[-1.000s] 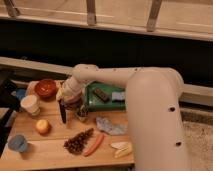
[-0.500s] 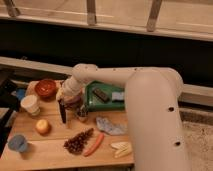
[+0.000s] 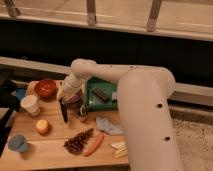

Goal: Wipe purple bowl with brush

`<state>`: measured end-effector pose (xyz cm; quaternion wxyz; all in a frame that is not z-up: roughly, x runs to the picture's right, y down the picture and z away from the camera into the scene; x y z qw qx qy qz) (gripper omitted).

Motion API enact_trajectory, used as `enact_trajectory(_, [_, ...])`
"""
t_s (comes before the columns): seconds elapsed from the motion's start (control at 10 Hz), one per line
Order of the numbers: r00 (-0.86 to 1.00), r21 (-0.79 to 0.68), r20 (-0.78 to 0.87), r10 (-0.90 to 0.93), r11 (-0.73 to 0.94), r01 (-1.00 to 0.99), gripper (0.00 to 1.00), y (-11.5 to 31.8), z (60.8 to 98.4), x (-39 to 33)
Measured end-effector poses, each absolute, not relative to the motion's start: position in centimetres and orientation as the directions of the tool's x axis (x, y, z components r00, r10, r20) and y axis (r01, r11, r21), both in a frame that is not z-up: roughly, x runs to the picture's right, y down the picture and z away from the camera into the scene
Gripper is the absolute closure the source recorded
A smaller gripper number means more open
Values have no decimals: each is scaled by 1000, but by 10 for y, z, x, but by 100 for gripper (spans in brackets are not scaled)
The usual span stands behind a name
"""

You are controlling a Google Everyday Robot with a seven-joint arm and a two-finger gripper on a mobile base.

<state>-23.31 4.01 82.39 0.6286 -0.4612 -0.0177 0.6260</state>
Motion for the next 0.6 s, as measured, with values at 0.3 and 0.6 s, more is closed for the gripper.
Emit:
enact_trajectory(0.3, [242, -612, -579, 779, -219, -760, 100, 52, 830, -240])
enact_trajectory(0.6, [260, -614, -603, 754, -230, -755, 100, 64, 833, -243])
